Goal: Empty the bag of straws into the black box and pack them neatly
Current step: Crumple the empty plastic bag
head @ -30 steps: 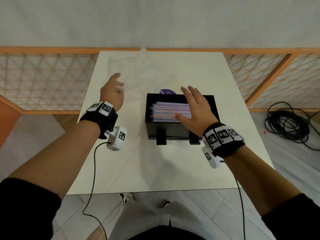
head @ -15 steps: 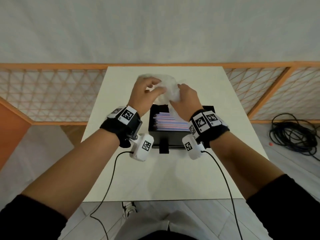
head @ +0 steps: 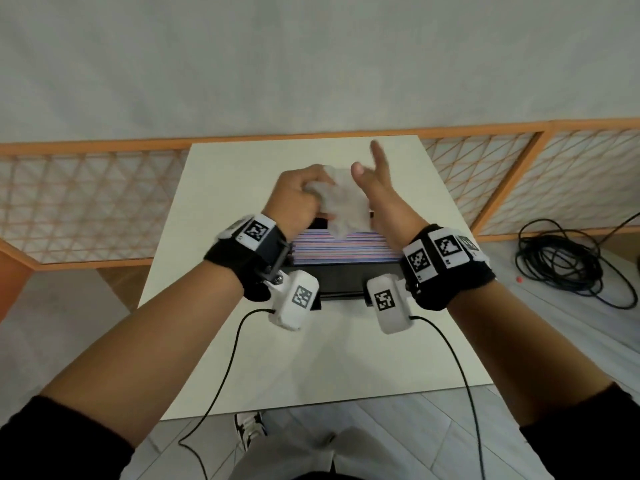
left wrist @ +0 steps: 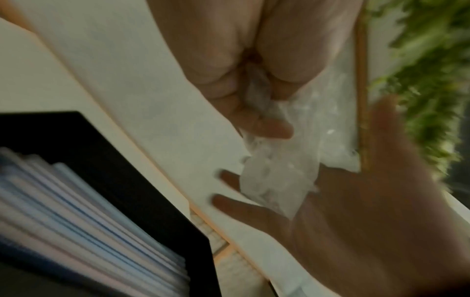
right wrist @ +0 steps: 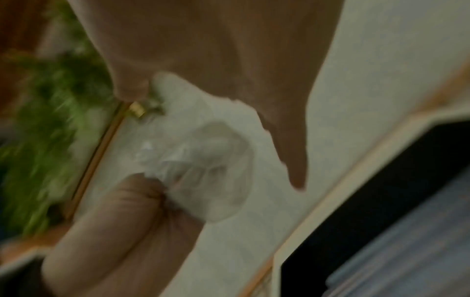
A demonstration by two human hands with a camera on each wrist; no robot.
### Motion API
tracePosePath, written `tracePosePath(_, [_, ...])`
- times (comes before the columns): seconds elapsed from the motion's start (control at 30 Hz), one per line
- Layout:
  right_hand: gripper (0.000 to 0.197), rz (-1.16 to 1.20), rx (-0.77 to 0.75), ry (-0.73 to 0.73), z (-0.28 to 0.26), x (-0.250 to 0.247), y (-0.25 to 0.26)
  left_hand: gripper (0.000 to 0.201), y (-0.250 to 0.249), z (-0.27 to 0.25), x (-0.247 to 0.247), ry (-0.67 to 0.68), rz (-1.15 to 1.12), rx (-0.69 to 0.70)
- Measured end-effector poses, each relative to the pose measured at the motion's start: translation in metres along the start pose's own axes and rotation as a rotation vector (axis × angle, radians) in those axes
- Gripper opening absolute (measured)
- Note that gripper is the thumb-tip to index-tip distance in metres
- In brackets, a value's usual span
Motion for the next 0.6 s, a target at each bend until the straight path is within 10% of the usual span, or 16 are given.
tracePosePath(0.1, [0.056, 0.346, 0.256, 0.186, -0.006, 0.022, -0.017, 0.028, -0.014, -0.008, 0.034, 0.12, 0.168, 0.191])
tracePosePath(0.2, [0.052, 0.341, 0.165, 0.18, -0.006, 0.008, -0.01, 0.042, -0.016, -0.013, 0.033, 0.07, 0.286, 0.346])
tracePosePath(0.3, [0.074, 0.14, 0.03, 0.153, -0.009, -0.003, 0.0, 0.061, 0.001, -0.009, 0.018, 0.059, 0.226, 0.142])
tracePosePath(0.4, [0.006, -0.182, 0.017, 0.063, -0.004, 0.005, 0.008, 0.064, 0.015, -0.014, 0.027, 0.218, 0.003, -0.109])
tracePosePath(0.6, [0.051, -0.399, -0.202, -0.185, -0.003, -0.007, 0.023, 0.049, 0.008, -0.029, 0.051, 0.348, -0.59, -0.462])
Point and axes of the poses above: each hand's wrist, its own z-axis towards the middle knuckle, its own x-axis out of the palm, y = z × x, the point moved 8 cm from there along z, towards the middle knuckle, and after that the axes turned 5 degrees about -z, right-handed, at the moved point
